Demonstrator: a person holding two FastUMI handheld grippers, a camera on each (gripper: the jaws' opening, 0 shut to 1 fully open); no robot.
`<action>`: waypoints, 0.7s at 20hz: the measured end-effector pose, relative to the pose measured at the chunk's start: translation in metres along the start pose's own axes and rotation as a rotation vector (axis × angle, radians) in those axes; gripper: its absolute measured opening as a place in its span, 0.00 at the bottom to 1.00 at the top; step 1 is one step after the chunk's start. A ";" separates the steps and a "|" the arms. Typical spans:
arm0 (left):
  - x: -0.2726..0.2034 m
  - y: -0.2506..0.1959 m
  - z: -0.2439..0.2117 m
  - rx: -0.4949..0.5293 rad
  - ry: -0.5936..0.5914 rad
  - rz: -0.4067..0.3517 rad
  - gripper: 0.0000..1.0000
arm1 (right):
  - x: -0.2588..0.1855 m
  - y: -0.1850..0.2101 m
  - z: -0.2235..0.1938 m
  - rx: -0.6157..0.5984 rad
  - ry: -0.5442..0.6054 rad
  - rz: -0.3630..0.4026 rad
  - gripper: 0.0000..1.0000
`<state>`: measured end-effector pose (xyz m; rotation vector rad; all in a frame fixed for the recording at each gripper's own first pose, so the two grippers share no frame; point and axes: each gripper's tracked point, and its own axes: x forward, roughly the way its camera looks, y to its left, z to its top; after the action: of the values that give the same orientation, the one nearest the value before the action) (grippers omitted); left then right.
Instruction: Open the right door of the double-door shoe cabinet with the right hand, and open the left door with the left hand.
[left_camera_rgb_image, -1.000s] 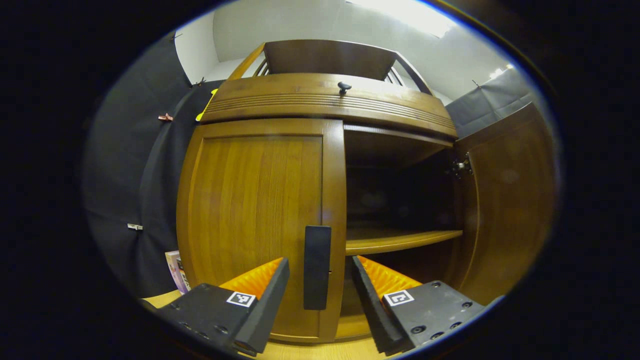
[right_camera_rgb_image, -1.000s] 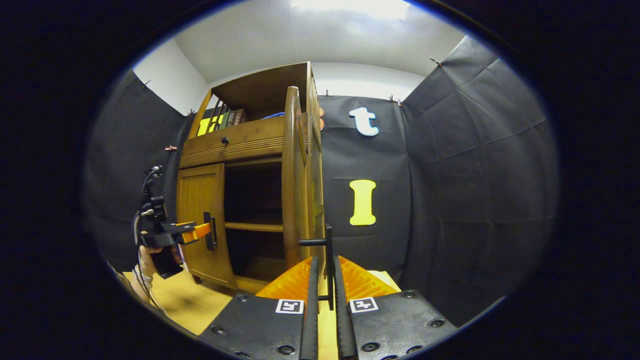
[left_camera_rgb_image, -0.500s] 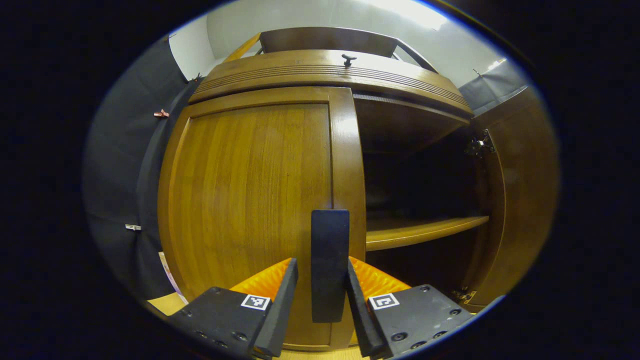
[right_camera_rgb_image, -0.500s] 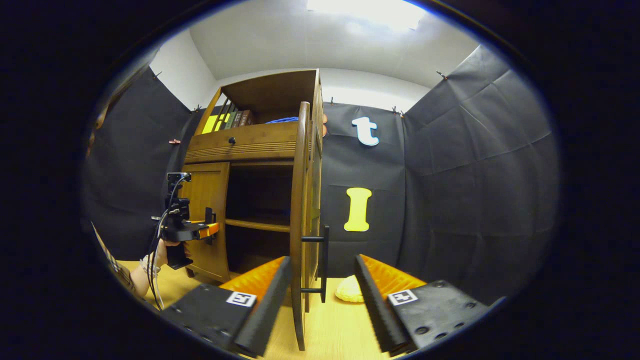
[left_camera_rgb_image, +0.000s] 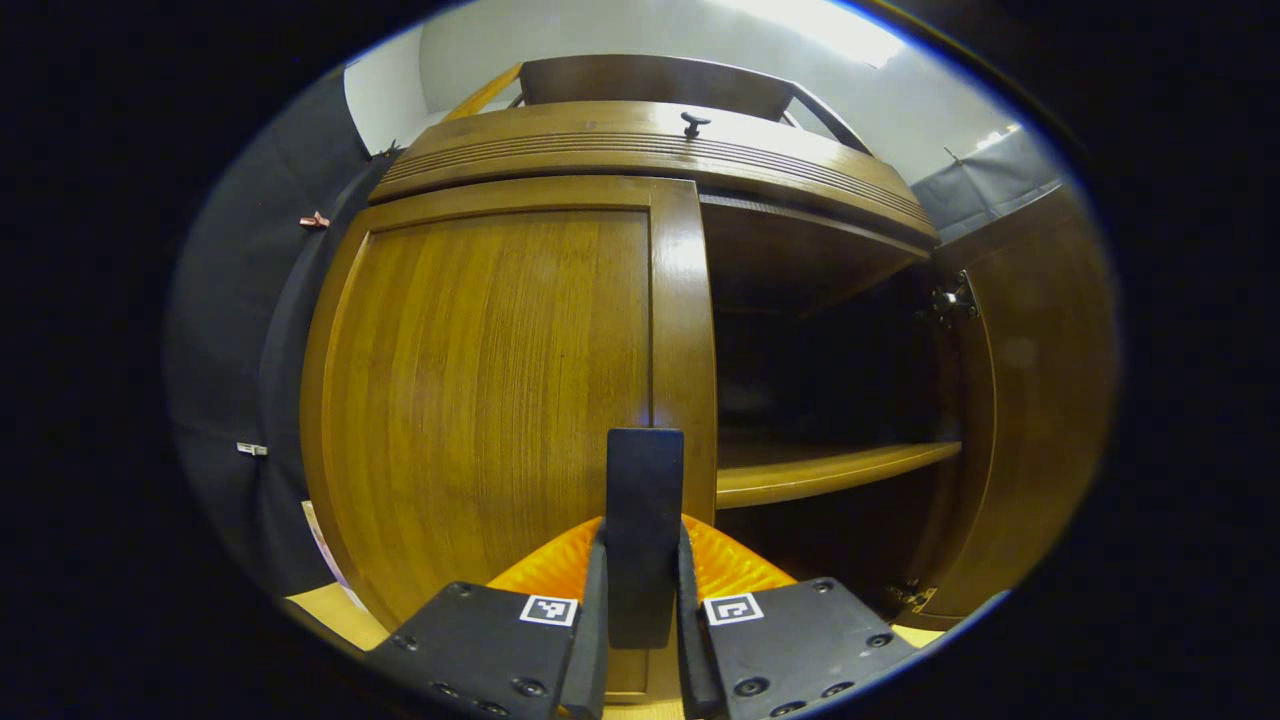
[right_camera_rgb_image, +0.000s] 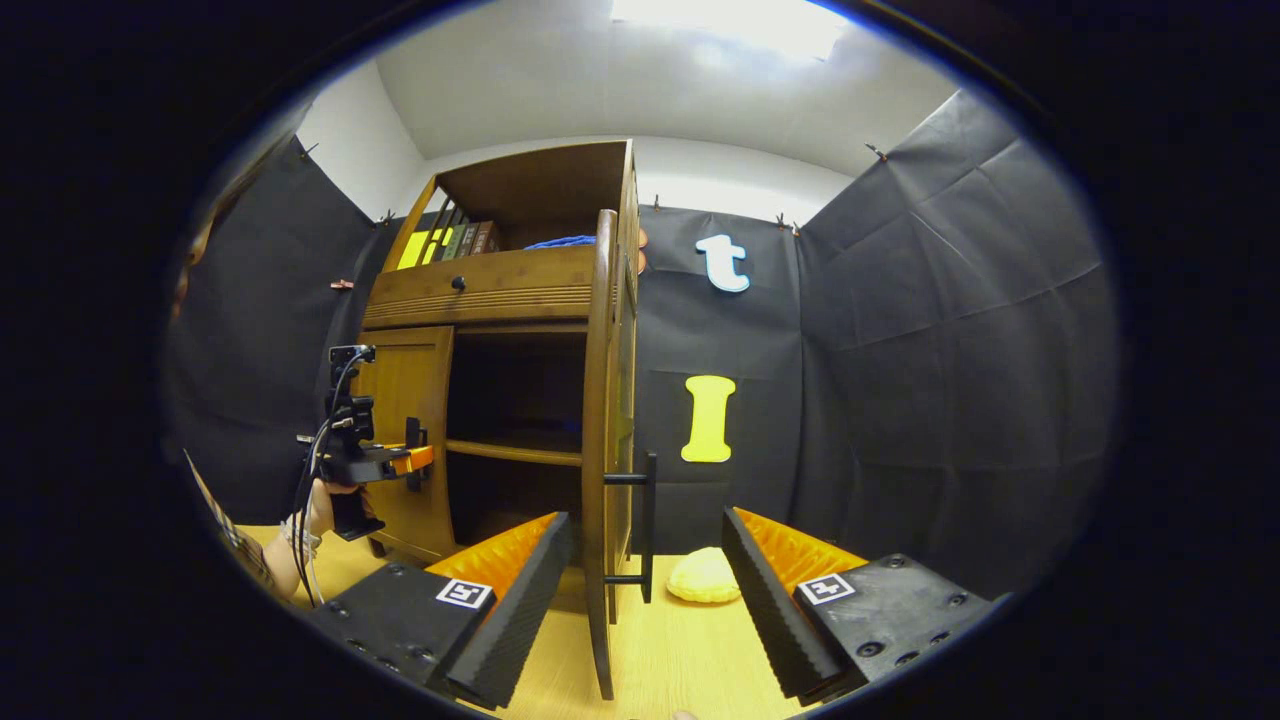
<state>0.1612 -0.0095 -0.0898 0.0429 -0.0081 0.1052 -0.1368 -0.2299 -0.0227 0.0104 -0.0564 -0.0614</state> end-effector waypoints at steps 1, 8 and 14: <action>-0.002 0.000 0.000 0.001 0.005 -0.005 0.31 | 0.000 0.002 0.001 -0.003 0.001 -0.001 0.96; -0.045 0.004 0.004 -0.027 0.024 -0.090 0.30 | -0.009 0.018 0.008 -0.026 -0.018 -0.016 0.97; -0.102 0.019 0.012 -0.053 0.033 -0.183 0.31 | -0.014 0.060 0.013 -0.061 -0.030 0.031 0.97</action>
<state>0.0576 -0.0019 -0.0779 -0.0114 0.0259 -0.0776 -0.1483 -0.1697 -0.0098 -0.0520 -0.0844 -0.0327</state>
